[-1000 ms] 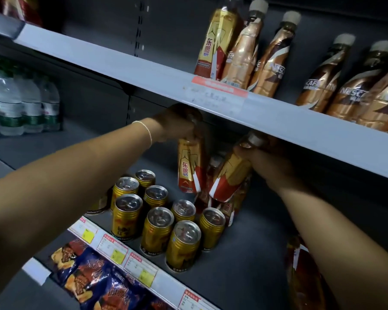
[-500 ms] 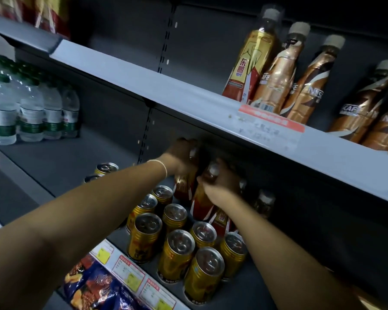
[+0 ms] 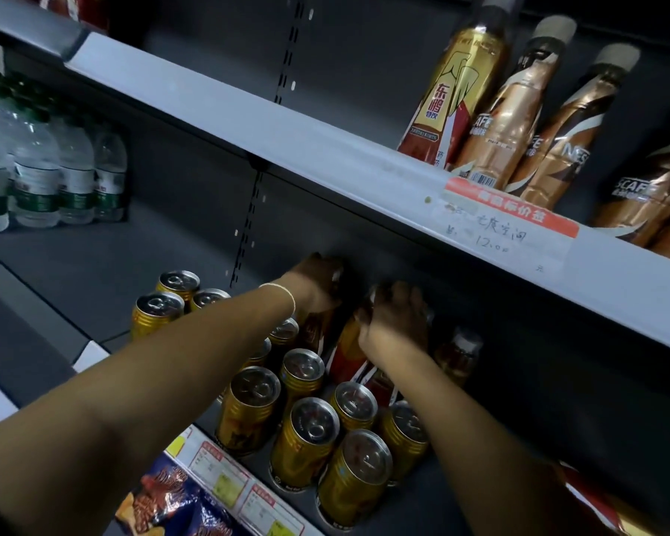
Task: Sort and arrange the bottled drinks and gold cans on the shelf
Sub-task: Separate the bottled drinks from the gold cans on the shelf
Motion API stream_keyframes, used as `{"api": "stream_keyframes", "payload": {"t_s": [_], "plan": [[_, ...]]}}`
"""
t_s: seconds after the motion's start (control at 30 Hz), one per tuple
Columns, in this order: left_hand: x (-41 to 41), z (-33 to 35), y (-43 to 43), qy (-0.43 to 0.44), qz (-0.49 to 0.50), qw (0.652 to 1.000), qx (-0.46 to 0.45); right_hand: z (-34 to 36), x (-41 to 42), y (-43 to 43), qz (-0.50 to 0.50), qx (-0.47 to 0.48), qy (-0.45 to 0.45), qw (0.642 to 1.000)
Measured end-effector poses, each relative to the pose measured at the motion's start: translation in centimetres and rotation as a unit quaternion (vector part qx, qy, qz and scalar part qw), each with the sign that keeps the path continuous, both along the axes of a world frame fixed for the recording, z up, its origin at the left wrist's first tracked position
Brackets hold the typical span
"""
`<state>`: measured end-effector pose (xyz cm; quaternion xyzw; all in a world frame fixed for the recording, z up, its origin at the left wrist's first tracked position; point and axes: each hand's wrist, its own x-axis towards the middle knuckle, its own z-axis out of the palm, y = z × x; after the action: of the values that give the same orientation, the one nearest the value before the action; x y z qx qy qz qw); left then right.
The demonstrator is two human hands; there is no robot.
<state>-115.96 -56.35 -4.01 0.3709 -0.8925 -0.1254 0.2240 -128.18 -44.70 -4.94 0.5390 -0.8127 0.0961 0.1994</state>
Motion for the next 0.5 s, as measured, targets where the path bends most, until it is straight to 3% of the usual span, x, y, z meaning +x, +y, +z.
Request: {"api": "stream_keyframes", "payload": {"t_s": [0.1, 0.23, 0.3, 0.4, 0.5], "plan": [[-0.4, -0.5, 0.5, -0.016, -0.014, 1.000, 0.010, 0.4, 0.2, 0.4, 0.015, 0.021, 0.006, 1.000], [0.6, -0.6, 1.6, -0.044, -0.018, 0.999, -0.019, 1.1, -0.4, 2.0, 0.048, 0.041, -0.159, 0.985], [1.2, -0.7, 2.5, -0.071, -0.027, 0.996, -0.039, 1.3, -1.3, 3.0, 0.080, 0.070, -0.178, 0.978], [1.5, -0.6, 3.8, -0.062, 0.016, 0.998, -0.027, 1.4, -2.4, 5.0, 0.129, 0.040, -0.140, 0.981], [1.0, 0.1, 6.2, -0.060, 0.072, 0.989, -0.113, 0.9, -3.4, 7.5, 0.150, 0.034, -0.215, 0.964]]}}
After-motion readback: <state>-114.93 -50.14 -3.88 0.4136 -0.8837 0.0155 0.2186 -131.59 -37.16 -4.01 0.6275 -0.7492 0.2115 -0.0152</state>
